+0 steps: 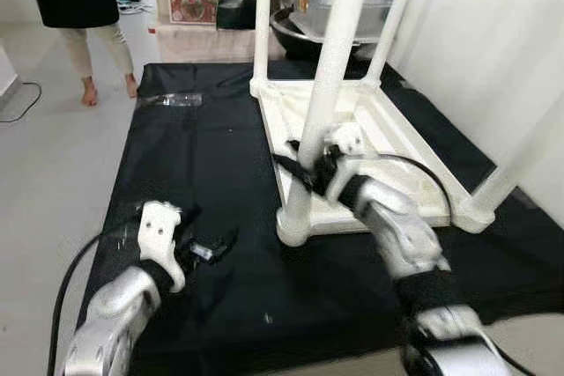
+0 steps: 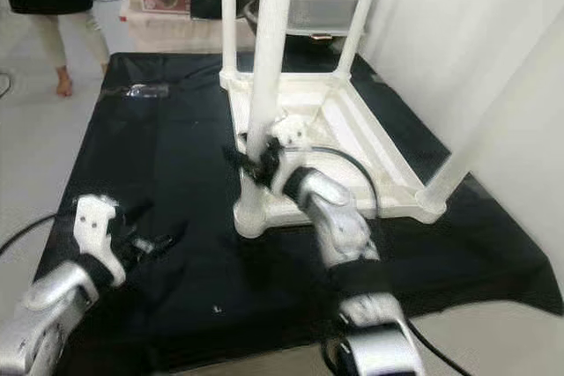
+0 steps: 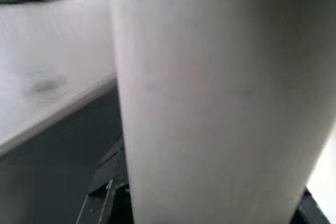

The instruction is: Building children table

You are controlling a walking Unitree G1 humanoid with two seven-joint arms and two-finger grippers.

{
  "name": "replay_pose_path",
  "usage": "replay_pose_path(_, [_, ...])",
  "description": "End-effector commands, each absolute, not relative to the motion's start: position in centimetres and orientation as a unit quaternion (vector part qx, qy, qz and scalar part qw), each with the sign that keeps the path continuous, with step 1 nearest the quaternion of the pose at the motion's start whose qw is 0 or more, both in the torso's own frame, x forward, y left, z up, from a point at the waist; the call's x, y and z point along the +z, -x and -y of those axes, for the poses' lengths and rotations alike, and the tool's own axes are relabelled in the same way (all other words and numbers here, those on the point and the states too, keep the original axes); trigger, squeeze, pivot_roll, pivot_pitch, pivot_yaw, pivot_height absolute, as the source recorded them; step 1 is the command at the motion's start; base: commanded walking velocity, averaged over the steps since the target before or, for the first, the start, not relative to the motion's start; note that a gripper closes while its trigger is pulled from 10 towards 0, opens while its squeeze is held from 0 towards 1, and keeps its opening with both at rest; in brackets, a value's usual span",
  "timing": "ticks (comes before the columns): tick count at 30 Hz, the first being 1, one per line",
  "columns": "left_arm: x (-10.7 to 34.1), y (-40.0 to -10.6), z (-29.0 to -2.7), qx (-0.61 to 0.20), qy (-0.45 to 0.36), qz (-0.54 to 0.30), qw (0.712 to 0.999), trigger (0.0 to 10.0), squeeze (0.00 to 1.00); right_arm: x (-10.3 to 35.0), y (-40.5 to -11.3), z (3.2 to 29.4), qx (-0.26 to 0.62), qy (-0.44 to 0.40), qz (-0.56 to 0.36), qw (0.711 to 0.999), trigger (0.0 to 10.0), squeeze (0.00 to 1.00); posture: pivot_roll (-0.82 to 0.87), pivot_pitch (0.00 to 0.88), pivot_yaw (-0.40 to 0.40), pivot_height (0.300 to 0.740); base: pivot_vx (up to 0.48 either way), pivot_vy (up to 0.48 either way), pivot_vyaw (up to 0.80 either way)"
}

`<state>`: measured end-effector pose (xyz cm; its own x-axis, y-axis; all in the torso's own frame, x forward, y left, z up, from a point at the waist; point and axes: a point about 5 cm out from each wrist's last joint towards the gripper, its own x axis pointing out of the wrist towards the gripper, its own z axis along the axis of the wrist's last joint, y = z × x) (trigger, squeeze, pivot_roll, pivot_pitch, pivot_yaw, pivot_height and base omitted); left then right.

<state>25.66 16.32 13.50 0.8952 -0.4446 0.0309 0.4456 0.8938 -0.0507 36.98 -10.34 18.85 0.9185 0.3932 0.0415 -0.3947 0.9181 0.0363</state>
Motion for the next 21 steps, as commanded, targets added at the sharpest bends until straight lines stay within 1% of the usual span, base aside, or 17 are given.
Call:
replay_pose_path(1, [13.1, -25.2, -16.7, -0.224, 0.033, -0.001, 0.974, 10.0, 0.0, 15.8, -37.2, 17.7, -0.079, -0.008, -0.07, 0.994, 0.0, 0.0, 0.07, 0.0, -0.099, 0.74, 0.0, 0.0, 0.0])
replay_pose_path(2, [13.1, -25.2, -16.8, -0.225, 0.033, -0.001, 0.974, 10.0, 0.0, 15.1, -36.6, 20.2, -0.18, 0.0, -0.093, 0.979, 0.0, 0.0, 0.06, 0.0, -0.095, 0.74, 0.0, 0.0, 0.0])
replay_pose_path(3, [13.2, -25.2, -16.8, -0.225, 0.033, -0.001, 0.974, 10.0, 0.0, 15.0, -35.8, 21.8, -0.236, 0.013, -0.098, 0.967, 0.0, 0.0, 0.06, 0.0, -0.09, 0.74, 0.0, 0.0, 0.0])
replay_pose_path(6, [13.2, -25.2, -16.8, -0.226, 0.033, -0.001, 0.974, 10.0, 0.0, 15.2, -35.0, 22.6, -0.27, 0.029, -0.092, 0.958, 0.0, 0.0, 0.05, 0.0, -0.089, 0.74, 0.0, 0.0, 0.0])
replay_pose_path(8, [13.1, -25.2, -16.8, -0.228, 0.032, -0.003, 0.973, 10.0, 0.0, 16.0, -32.9, 21.1, -0.25, 0.048, -0.068, 0.965, 0.0, 0.0, 0.04, 0.0, -0.071, 0.74, 0.0, 0.0, 0.0])
replay_pose_path(9, [13.1, -25.2, -16.8, -0.228, 0.032, -0.003, 0.973, 10.0, 0.0, 16.0, -32.9, 21.1, -0.25, 0.048, -0.068, 0.965, 0.0, 0.0, 0.04, 0.0, -0.071, 0.74, 0.0, 0.0, 0.0])
replay_pose_path(10, [13.1, -25.2, -16.9, -0.228, 0.032, -0.003, 0.973, 10.0, 0.0, 15.8, -32.6, 20.2, -0.229, 0.041, -0.077, 0.97, 4.0, 0.0, 0.04, 0.0, -0.07, 0.74, 0.0, 0.0, 0.0])
replay_pose_path(11, [13.1, -25.2, -16.9, -0.228, 0.031, -0.004, 0.973, 10.0, 0.0, 15.7, -32.5, 19.0, -0.19, 0.039, -0.083, 0.978, 10.0, 0.0, 0.04, 0.0, -0.069, 0.74, 0.0, 0.0, 0.0])
replay_pose_path(12, [13.1, -25.2, -16.9, -0.229, 0.031, -0.004, 0.973, 10.0, 0.0, 15.8, -32.5, 17.8, -0.153, 0.032, -0.076, 0.985, 10.0, 0.0, 0.04, 0.0, -0.069, 0.74, 0.0, 0.0, 0.0])
replay_pose_path(14, [13.1, -25.3, -16.9, -0.229, 0.031, -0.004, 0.973, 10.0, 0.0, 15.9, -32.5, 17.2, -0.131, 0.028, -0.068, 0.989, 10.0, 0.0, 0.04, 0.0, -0.069, 0.74, 0.0, 0.0, 0.0])
replay_pose_path(15, [13.1, -25.3, -16.9, -0.229, 0.03, -0.004, 0.973, 10.0, 0.0, 16.6, -32.6, 16.1, -0.087, 0.01, -0.037, 0.995, 10.0, 0.57, 0.04, 0.0, -0.067, 0.74, 0.0, 0.0, 0.0])
replay_pose_path(16, [13.1, -25.4, -16.9, -0.229, 0.03, -0.005, 0.973, 10.0, 0.0, 17.8, -33.1, 14.6, -0.004, -0.025, -0.007, 1.0, 10.0, 1.0, 0.05, 0.0, -0.073, 0.74, 0.0, 0.0, 0.0])
replay_pose_path(17, [13.1, -25.4, -16.9, -0.229, 0.03, -0.005, 0.973, 10.0, 0.0, 17.8, -33.1, 14.6, -0.004, -0.025, -0.007, 1.0, 10.0, 1.0, 0.05, 0.0, -0.073, 0.74, 0.0, 0.0, 0.0])
replay_pose_path(18, [13.1, -25.4, -17.0, -0.229, 0.029, -0.005, 0.973, 10.0, 0.0, 18.7, -33.4, 13.6, 0.053, -0.048, 0.013, 0.997, 10.0, 1.0, 0.05, 0.0, -0.074, 0.74, 0.0, 0.0, 0.0])
replay_pose_path(19, [13.1, -25.5, -17.0, -0.229, 0.029, -0.005, 0.973, 10.0, 0.0, 19.9, -33.8, 12.6, 0.13, -0.059, 0.037, 0.989, 10.0, 0.0, 0.04, 0.0, -0.072, 0.74, 0.0, 0.0, 0.0])
replay_pose_path(20, [13.1, -25.5, -17.1, -0.228, 0.029, -0.005, 0.973, 10.0, 0.0, 21.1, -34.0, 12.1, 0.182, -0.056, 0.06, 0.98, 10.0, 0.0, 0.04, 0.0, -0.072, 0.74, 0.0, 0.0, 0.0])
replay_pose_path(21, [13.1, -25.5, -17.1, -0.228, 0.029, -0.005, 0.973, 10.0, 0.0, 21.1, -34.0, 12.1, 0.182, -0.056, 0.06, 0.98, 10.0, 0.0, 0.04, 0.0, -0.072, 0.74, 0.0, 0.0, 0.0])
